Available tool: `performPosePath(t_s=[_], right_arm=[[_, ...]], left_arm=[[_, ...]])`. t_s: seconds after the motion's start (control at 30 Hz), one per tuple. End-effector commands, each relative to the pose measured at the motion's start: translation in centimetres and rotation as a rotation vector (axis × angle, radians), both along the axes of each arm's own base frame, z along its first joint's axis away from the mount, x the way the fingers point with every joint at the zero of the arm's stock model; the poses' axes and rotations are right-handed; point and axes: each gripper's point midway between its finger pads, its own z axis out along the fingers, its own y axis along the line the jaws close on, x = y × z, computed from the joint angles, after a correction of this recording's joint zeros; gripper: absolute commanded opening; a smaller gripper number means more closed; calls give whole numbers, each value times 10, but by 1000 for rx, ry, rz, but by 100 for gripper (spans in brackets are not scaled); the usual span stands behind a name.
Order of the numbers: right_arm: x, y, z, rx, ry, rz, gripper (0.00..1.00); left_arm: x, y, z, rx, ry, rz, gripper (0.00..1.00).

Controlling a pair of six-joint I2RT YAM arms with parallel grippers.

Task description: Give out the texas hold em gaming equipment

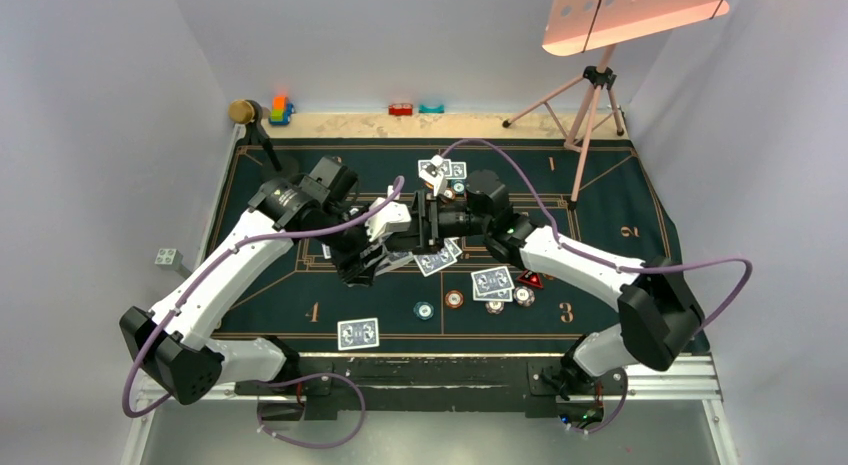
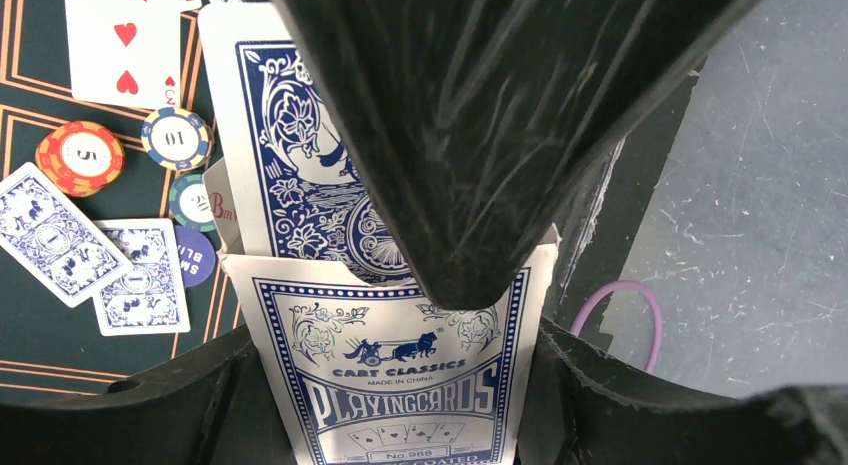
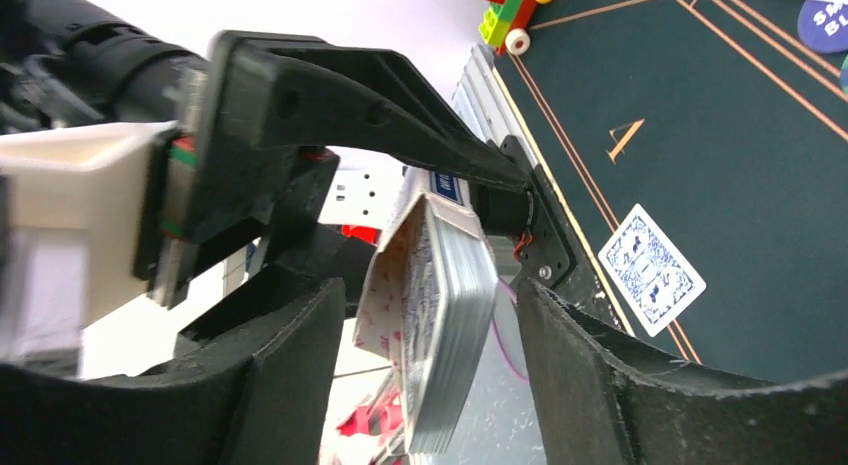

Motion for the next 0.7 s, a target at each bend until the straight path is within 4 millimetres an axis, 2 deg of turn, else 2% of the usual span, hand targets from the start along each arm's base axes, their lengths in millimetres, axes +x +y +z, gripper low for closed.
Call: performPosePath(t_s=[0.0, 0.17, 0.23, 0.27, 0.43, 0.6, 0.63, 0.67], right_arm=[[-7, 10, 25, 65, -34, 64, 65], [-5, 15, 24, 76, -20, 70, 54], [-4, 15, 24, 79, -14, 72, 45], [-5, 15, 24, 79, -12, 75, 39], [-4, 13, 18, 78, 20, 74, 12], [-3, 13, 10, 74, 54, 79, 6], [-3, 13, 10, 75, 57, 80, 5], [-2, 13, 10, 75, 60, 81, 5]], left_arm=[[12, -8, 14, -45, -57, 24, 0], [15, -10, 14, -42, -47, 32, 0], [15, -9, 11, -33, -46, 32, 0], [14, -8, 10, -30, -46, 33, 3], [12, -6, 8, -18, -36, 34, 25], [10, -3, 8, -11, -37, 36, 42], [10, -3, 8, -9, -36, 36, 56], [9, -2, 9, -7, -38, 37, 74]])
